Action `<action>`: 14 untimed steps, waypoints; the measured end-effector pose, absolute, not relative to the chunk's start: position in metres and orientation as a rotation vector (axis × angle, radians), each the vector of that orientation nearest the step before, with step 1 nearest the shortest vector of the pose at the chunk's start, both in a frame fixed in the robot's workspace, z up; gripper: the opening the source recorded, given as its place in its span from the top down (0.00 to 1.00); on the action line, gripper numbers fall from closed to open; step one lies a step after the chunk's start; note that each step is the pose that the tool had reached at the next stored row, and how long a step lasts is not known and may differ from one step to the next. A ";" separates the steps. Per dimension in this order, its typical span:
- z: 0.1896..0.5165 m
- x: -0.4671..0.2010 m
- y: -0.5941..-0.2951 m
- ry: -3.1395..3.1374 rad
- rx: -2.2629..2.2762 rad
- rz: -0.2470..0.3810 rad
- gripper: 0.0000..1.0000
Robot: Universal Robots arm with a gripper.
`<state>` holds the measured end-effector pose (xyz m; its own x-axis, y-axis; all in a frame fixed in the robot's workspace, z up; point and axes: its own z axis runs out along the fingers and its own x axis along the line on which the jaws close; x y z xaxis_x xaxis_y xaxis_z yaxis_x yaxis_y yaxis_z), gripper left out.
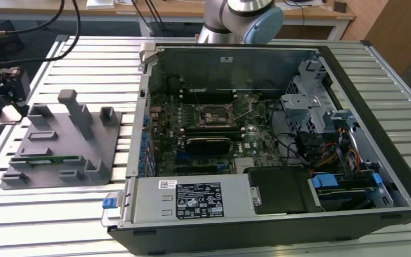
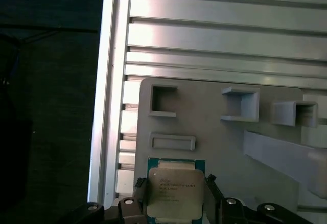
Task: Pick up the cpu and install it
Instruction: 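Pick up the cpu and move it towards the insertion slot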
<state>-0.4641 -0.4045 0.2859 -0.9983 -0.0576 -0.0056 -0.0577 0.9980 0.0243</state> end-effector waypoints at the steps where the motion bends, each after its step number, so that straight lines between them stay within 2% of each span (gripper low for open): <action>1: 0.290 -0.464 -0.404 3.135 -0.090 0.038 0.47; 14: 0.350 -0.464 -0.404 3.135 -0.090 0.038 0.47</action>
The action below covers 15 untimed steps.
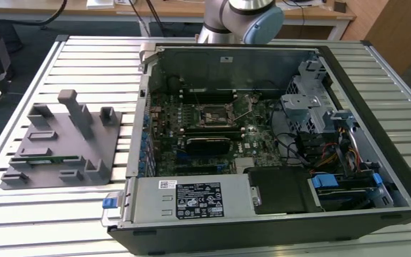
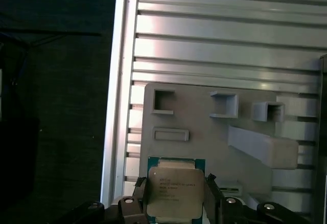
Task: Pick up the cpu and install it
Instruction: 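Pick up the cpu and move it towards the insertion slot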
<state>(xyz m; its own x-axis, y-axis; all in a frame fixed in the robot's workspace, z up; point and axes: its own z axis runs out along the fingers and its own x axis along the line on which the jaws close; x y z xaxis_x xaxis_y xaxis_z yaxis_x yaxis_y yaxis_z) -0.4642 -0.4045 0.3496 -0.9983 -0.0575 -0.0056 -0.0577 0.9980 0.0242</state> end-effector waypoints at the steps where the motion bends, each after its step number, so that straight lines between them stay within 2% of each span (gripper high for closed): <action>1: 0.354 -0.464 -0.404 3.135 -0.090 0.038 0.47; 12: 0.404 -0.464 -0.405 3.135 -0.091 0.038 0.47; 15: 0.409 -0.459 -0.404 3.140 -0.090 0.039 0.47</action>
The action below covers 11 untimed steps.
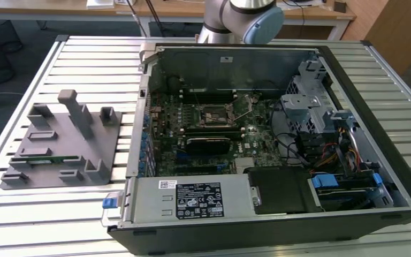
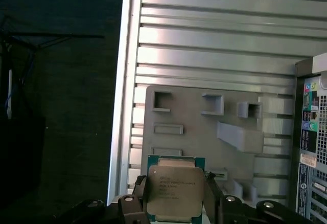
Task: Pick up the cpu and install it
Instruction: 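Pick up the cpu and move it towards the insertion slot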
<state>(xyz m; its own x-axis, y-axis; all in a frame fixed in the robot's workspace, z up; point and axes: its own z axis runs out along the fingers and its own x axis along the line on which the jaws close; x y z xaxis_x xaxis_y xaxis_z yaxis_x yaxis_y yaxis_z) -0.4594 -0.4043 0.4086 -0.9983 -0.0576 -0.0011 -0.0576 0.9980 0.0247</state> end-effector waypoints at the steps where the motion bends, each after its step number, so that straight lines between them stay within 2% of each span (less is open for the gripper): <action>1: 0.409 -0.456 -0.404 3.145 -0.090 0.039 0.47; 11: 0.403 -0.413 -0.403 3.187 -0.091 0.045 0.47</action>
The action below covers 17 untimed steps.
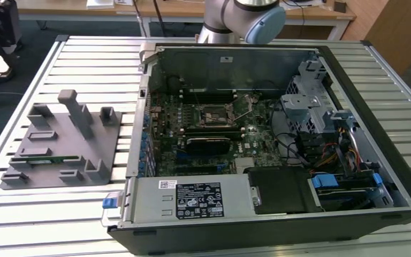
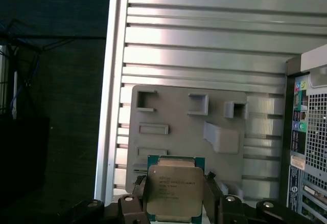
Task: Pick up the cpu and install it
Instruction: 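Pick up the cpu and move it towards the insertion slot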
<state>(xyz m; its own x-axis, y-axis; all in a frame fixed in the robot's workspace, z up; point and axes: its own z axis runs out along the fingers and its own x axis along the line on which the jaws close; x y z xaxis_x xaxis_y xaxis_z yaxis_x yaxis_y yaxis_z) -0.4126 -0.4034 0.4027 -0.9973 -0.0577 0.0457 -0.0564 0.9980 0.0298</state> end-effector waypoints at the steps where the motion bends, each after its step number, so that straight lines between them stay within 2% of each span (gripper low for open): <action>1: 0.401 -0.408 -0.403 -3.091 0.088 -0.044 0.47; 11: 0.395 -0.390 -0.401 -3.084 0.088 -0.041 0.47; 17: 0.410 -0.390 -0.401 -3.097 0.088 -0.041 0.47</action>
